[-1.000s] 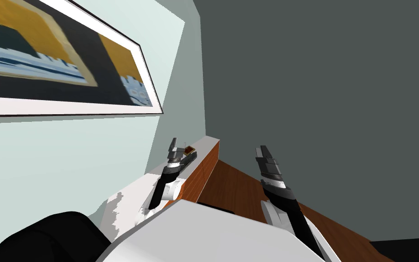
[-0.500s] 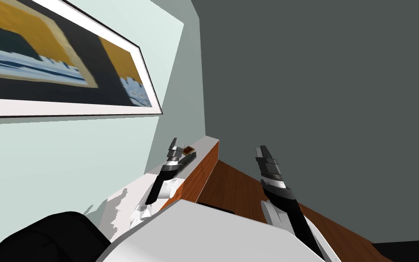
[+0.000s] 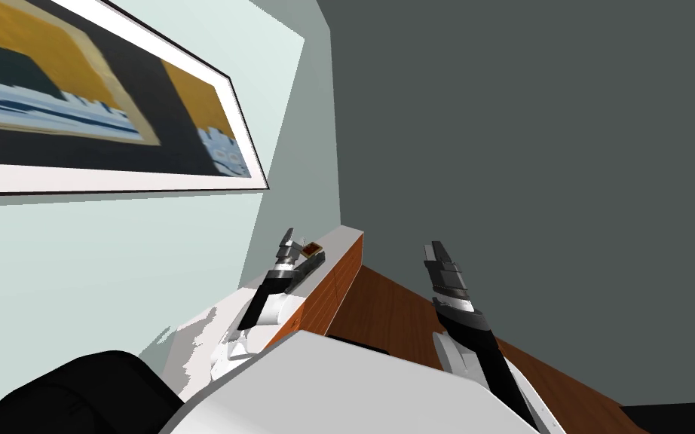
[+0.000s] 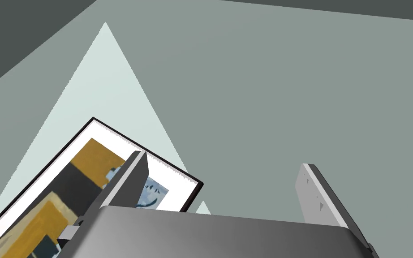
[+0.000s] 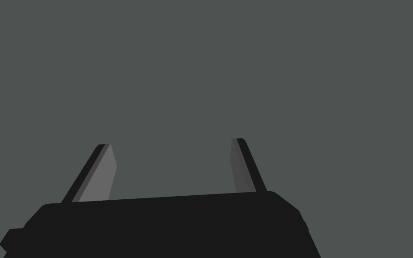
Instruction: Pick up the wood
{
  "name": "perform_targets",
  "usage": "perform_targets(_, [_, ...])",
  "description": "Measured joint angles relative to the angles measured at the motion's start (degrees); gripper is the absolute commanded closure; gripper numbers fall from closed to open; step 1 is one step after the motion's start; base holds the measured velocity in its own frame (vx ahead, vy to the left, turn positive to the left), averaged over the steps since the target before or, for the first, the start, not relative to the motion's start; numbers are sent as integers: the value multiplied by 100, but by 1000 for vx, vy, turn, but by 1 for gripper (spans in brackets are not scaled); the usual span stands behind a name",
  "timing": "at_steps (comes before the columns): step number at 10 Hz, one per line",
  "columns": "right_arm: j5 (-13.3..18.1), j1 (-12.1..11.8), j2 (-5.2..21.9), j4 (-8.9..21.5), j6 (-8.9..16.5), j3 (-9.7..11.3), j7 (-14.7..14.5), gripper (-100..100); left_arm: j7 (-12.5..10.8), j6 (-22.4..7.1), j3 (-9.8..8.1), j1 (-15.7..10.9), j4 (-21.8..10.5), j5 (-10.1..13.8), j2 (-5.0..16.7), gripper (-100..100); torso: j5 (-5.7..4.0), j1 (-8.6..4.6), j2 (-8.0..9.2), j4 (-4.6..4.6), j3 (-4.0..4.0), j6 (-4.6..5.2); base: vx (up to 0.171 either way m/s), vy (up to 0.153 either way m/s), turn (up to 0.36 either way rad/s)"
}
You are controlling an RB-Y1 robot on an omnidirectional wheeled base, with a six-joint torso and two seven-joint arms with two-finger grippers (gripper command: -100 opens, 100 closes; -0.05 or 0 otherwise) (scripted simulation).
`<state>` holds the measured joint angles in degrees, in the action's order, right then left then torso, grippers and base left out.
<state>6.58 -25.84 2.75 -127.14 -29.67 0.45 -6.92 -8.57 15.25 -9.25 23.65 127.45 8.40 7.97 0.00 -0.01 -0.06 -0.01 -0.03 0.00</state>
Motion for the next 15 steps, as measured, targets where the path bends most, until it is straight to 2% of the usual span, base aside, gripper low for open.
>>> perform_targets(1, [0,0,0,0,0,0,0,0,-12,-156,-28,4,11,16,3,-100,0,-1,0,0,0,0,20,-14,2])
perform_targets(2, [0,0,0,0,0,0,0,0,-61,-342,-163,-52,1,92,83,-100,0,-1,-2,0,-1,0,18,-10,2])
perform_targets(5, [0,0,0,0,0,0,0,0,-183,-862,-423,-145,-66,245,232,-100,0,-1,-2,-1,-1,0,15,-9,0])
perform_targets(15, [0,0,0,0,0,0,0,0,-439,-2314,-948,-269,-200,594,513,-100,0,-1,0,0,0,0,16,-11,-5])
